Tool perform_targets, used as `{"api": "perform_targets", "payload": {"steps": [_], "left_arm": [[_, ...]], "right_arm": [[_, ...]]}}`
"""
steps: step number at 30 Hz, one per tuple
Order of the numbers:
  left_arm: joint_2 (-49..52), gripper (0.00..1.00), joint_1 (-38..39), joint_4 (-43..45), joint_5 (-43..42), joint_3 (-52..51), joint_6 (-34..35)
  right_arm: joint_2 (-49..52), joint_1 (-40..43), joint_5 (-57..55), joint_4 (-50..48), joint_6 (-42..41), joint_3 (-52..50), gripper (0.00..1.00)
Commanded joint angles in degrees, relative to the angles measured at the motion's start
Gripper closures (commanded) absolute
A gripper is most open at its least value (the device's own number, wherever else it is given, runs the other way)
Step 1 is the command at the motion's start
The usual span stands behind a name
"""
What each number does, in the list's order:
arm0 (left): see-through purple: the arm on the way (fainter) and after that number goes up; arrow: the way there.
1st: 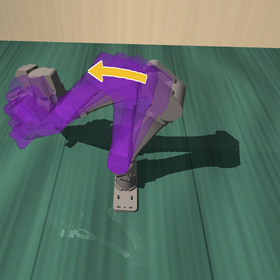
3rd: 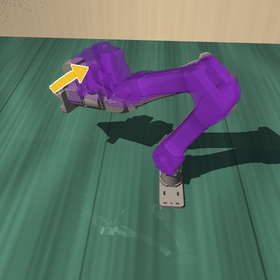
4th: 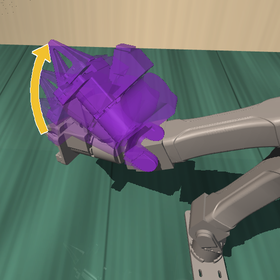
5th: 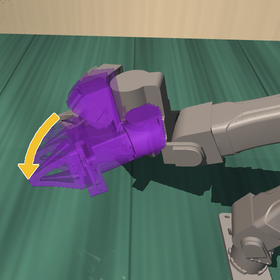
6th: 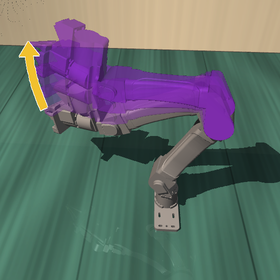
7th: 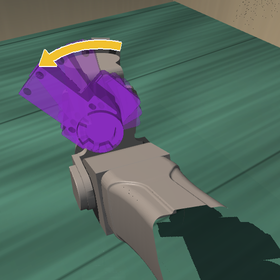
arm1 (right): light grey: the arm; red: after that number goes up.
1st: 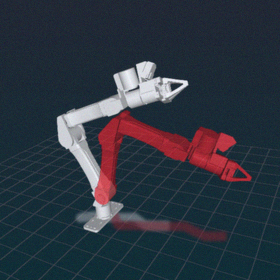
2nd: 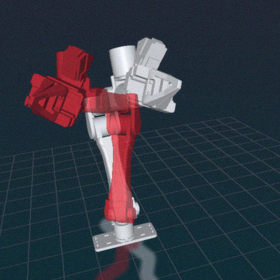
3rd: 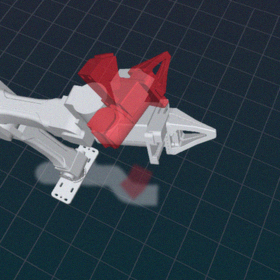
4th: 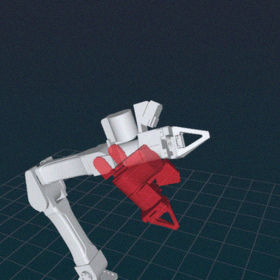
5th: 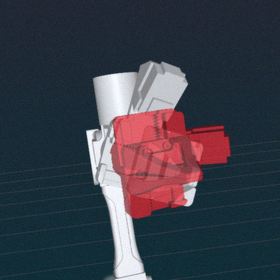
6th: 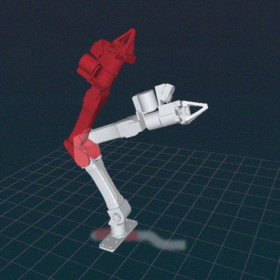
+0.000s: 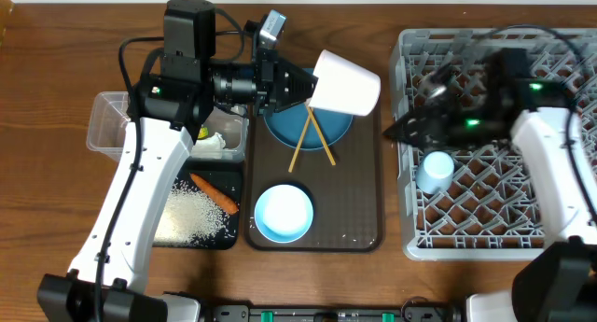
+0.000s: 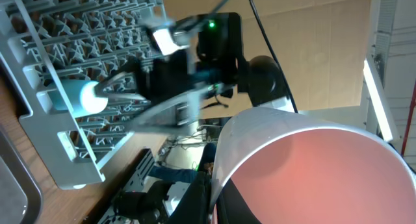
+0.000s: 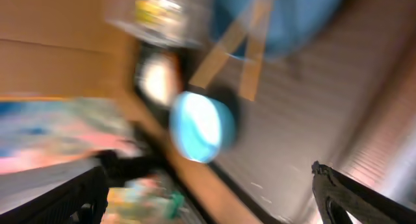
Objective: Sort waste into correct bins and load items into the dishwasher rack
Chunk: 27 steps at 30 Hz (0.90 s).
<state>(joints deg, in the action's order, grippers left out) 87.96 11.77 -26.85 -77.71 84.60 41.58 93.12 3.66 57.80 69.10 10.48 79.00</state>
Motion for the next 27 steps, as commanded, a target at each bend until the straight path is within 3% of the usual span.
{"api": "perform_targets", "payload": {"steps": [1, 6, 13, 27], "left_arm": [[0.1, 0.94, -0.2, -0.5, -1.4, 0.0, -1.9], [0.1, 0.94, -0.2, -0.5, -1.4, 0.0, -3.7], [0.1, 0.94, 1.9, -1.2, -1.1, 0.0, -5.4], [0.1, 0.94, 4.0, -1.3, -0.3, 0.0, -6.5]], "right_arm": [[-0.7, 5.9, 24.6, 2.2, 9.3, 0.2, 0.01], [-0.7, 11.1, 26.5, 5.9, 13.5, 0.2, 0.01], [-0.7, 8.5, 31.6, 17.0, 31.2, 0.2, 0.01], [-1.9, -1.7, 31.6, 17.2, 36.6, 1.7, 0.01]]}}
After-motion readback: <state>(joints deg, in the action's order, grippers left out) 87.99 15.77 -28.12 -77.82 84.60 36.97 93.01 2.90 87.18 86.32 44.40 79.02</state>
